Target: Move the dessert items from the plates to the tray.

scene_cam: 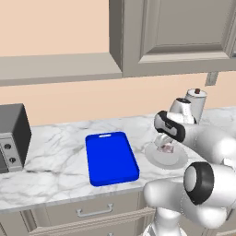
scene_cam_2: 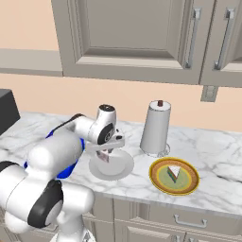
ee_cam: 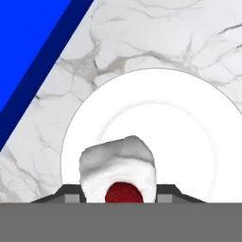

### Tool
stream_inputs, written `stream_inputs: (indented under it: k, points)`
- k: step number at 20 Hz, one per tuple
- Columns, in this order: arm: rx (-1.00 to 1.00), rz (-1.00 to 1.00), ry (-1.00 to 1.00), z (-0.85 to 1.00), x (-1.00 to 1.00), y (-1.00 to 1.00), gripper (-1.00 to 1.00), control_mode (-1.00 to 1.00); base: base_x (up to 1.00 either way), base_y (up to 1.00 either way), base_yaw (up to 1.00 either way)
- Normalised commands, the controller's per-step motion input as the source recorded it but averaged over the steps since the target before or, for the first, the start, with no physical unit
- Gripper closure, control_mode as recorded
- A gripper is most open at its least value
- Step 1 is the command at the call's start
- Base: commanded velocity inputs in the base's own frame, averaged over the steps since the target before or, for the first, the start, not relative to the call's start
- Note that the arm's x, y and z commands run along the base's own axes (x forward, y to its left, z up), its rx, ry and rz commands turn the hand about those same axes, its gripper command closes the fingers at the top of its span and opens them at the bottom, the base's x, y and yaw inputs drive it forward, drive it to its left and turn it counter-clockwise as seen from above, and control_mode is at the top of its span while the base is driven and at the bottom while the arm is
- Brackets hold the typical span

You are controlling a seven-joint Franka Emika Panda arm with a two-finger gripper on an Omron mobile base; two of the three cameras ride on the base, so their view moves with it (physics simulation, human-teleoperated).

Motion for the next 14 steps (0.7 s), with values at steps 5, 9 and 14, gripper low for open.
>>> stream_inputs:
  k: [5, 9, 14]
  points:
    - [0.00, -0.11, -0.03, 0.26, 0.01, 0.82, 1.00, -1.00, 0.00, 0.00, 0.00]
    - [0.00, -0.12, -0.07, 0.22, 0.00, 0.85, 1.00, -1.00, 0.00, 0.00, 0.00]
    - [0.00, -0.12, -0.06, 0.17, 0.00, 0.86, 1.00, -1.00, 0.00, 0.00, 0.00]
